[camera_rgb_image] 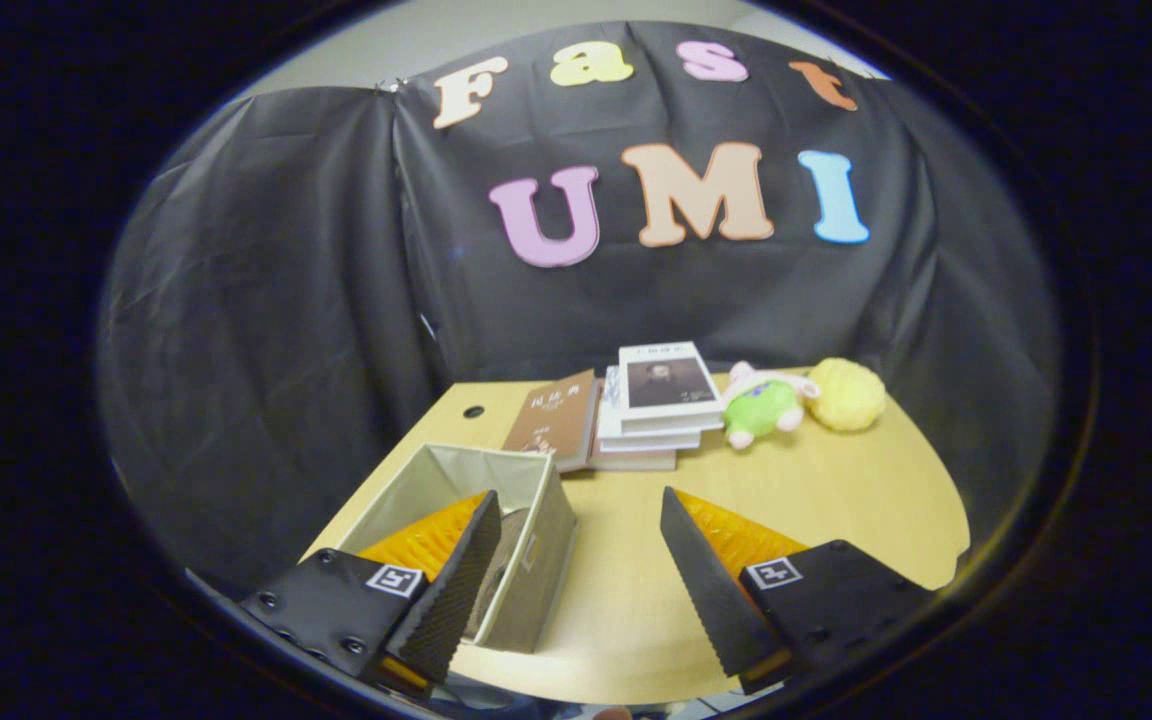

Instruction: Open the storage box then place both shoes into the box .Put the left shoe in first, then the right shoe, with the right side of both shoes facing outward in a uniform manner.

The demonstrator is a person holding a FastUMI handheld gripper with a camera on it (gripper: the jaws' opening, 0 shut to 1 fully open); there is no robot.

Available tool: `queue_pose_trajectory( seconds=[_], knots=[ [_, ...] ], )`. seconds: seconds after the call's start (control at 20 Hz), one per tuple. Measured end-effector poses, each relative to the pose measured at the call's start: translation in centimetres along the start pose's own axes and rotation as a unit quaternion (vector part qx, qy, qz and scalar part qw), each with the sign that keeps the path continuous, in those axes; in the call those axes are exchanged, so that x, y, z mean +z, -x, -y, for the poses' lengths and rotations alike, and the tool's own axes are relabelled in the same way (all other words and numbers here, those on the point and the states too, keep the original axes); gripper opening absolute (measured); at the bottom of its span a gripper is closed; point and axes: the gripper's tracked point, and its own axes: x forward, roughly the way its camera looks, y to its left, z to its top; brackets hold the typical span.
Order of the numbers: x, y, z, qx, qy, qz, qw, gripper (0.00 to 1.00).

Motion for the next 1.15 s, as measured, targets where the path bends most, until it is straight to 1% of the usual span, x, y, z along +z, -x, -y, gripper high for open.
queue_pose_trajectory(
  seconds=[0.15,0.3,0.4,0.6,1.0,1.15],
  knots=[
    [2.7,1.2,2.1,-0.017,0.027,0.045,0.998,1.00],
    [3.9,2.5,4.4,-0.038,0.051,0.063,0.996,1.00],
    [4.6,3.1,5.8,-0.049,0.056,0.075,0.994,1.00],
    [5.3,3.9,9.6,-0.092,0.080,0.092,0.988,1.00],
    [4.9,4.9,15.7,-0.113,0.044,0.092,0.988,1.00],
    [4.8,5.2,17.3,-0.114,0.030,0.093,0.989,1.00]
  ],
)
